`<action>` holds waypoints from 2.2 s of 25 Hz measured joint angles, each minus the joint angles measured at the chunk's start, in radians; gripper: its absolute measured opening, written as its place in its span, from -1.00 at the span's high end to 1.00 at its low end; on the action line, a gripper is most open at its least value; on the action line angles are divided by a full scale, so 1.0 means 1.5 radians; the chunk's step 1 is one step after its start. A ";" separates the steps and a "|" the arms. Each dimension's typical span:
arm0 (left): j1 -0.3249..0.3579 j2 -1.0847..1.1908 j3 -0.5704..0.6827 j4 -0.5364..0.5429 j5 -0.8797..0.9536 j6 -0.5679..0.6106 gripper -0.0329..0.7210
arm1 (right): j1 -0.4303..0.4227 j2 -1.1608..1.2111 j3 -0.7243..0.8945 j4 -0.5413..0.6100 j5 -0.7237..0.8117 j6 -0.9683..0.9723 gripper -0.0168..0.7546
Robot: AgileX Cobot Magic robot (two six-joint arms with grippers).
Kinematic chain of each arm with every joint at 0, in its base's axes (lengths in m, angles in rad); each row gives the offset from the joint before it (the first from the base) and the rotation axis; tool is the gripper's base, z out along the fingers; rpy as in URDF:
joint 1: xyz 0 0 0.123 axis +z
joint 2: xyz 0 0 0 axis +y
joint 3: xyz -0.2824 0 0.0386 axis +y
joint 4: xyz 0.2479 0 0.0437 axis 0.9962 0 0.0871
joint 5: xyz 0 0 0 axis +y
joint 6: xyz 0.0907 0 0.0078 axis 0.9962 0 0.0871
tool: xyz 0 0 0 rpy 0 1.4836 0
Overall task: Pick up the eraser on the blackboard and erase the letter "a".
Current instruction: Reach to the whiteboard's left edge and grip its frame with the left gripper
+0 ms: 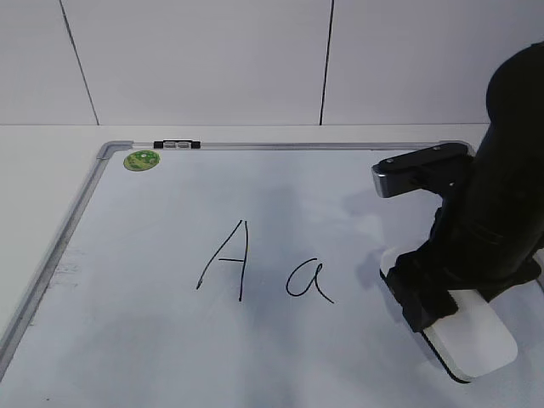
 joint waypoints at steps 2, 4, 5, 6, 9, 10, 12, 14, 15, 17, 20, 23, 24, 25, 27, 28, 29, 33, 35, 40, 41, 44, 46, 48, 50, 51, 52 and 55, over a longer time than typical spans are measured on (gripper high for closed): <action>0.000 0.006 0.000 -0.003 0.000 0.000 0.28 | 0.000 0.005 -0.006 0.000 0.002 0.000 -0.51; 0.000 0.027 0.000 -0.008 0.000 0.000 0.28 | 0.000 0.006 -0.007 0.000 0.004 0.000 -0.51; 0.000 0.047 0.000 -0.016 0.000 0.000 0.28 | 0.000 0.006 -0.007 0.000 0.005 0.000 -0.51; 0.000 0.071 0.000 -0.022 0.000 0.000 0.28 | 0.000 0.006 -0.007 0.000 0.005 0.000 -0.51; 0.000 0.153 0.000 -0.046 -0.003 0.000 0.28 | 0.000 0.006 -0.007 0.000 0.006 0.000 -0.51; 0.000 0.185 0.000 -0.050 -0.007 0.000 0.28 | 0.000 0.006 -0.007 0.000 0.007 0.000 -0.51; 0.000 0.246 -0.009 -0.054 -0.015 0.000 0.28 | 0.000 0.006 -0.007 0.000 0.007 0.000 -0.51; 0.000 0.315 -0.033 -0.056 -0.031 0.000 0.28 | 0.000 0.006 -0.007 0.000 0.008 0.000 -0.51; 0.000 0.344 -0.050 -0.057 -0.041 0.000 0.28 | 0.000 0.006 -0.007 0.000 0.008 0.000 -0.51; 0.000 0.413 -0.092 -0.057 -0.059 0.000 0.28 | 0.000 0.006 -0.007 0.000 0.008 0.000 -0.51; 0.000 0.504 -0.156 -0.057 -0.079 0.000 0.28 | 0.000 0.006 -0.007 0.000 0.009 0.000 -0.51; 0.000 0.605 -0.230 -0.066 -0.088 0.000 0.28 | 0.000 0.006 -0.007 0.000 0.009 -0.001 -0.51; 0.000 0.648 -0.261 -0.070 -0.088 0.000 0.28 | 0.000 0.006 -0.007 0.000 0.009 -0.001 -0.51; 0.000 0.681 -0.283 -0.073 -0.087 0.000 0.28 | 0.000 0.006 -0.007 -0.001 0.009 -0.001 -0.51; 0.000 0.757 -0.337 -0.084 -0.073 0.000 0.28 | 0.000 0.006 -0.007 -0.006 0.012 -0.003 -0.51; 0.000 0.788 -0.359 -0.085 -0.064 0.000 0.28 | 0.000 0.006 -0.007 -0.008 0.015 -0.002 -0.51; 0.000 0.824 -0.383 -0.088 -0.055 0.000 0.28 | 0.000 0.006 -0.007 -0.013 0.017 -0.002 -0.51; 0.000 0.940 -0.450 -0.089 -0.035 0.000 0.28 | 0.000 0.006 -0.008 -0.034 0.023 -0.002 -0.51; -0.001 0.979 -0.463 -0.089 -0.035 0.000 0.28 | 0.000 0.006 -0.008 -0.039 0.027 -0.002 -0.51; -0.015 1.048 -0.468 -0.091 -0.043 0.000 0.28 | 0.000 0.006 -0.008 -0.041 0.031 -0.002 -0.51; -0.019 1.062 -0.468 -0.091 -0.050 0.000 0.28 | 0.000 0.006 -0.008 -0.041 0.033 -0.002 -0.51; -0.028 1.098 -0.468 -0.092 -0.065 0.000 0.28 | 0.000 0.006 -0.008 -0.041 0.038 -0.002 -0.51; -0.032 1.125 -0.472 -0.092 -0.067 0.000 0.28 | 0.000 0.006 -0.015 -0.041 0.043 -0.002 -0.51; -0.033 1.147 -0.480 -0.092 -0.068 0.000 0.28 | 0.000 0.006 -0.024 -0.041 0.052 -0.002 -0.51; -0.033 1.165 -0.488 -0.089 -0.068 0.000 0.28 | 0.000 0.006 -0.040 -0.041 0.063 -0.002 -0.51; -0.033 1.173 -0.496 -0.085 -0.068 0.000 0.28 | 0.000 0.006 -0.047 -0.041 0.065 -0.002 -0.51; -0.033 1.180 -0.501 -0.084 -0.068 0.000 0.28 | 0.000 0.006 -0.057 -0.041 0.068 -0.001 -0.51; -0.033 1.196 -0.511 -0.077 -0.068 0.000 0.28 | 0.000 0.010 -0.087 -0.041 0.074 0.006 -0.51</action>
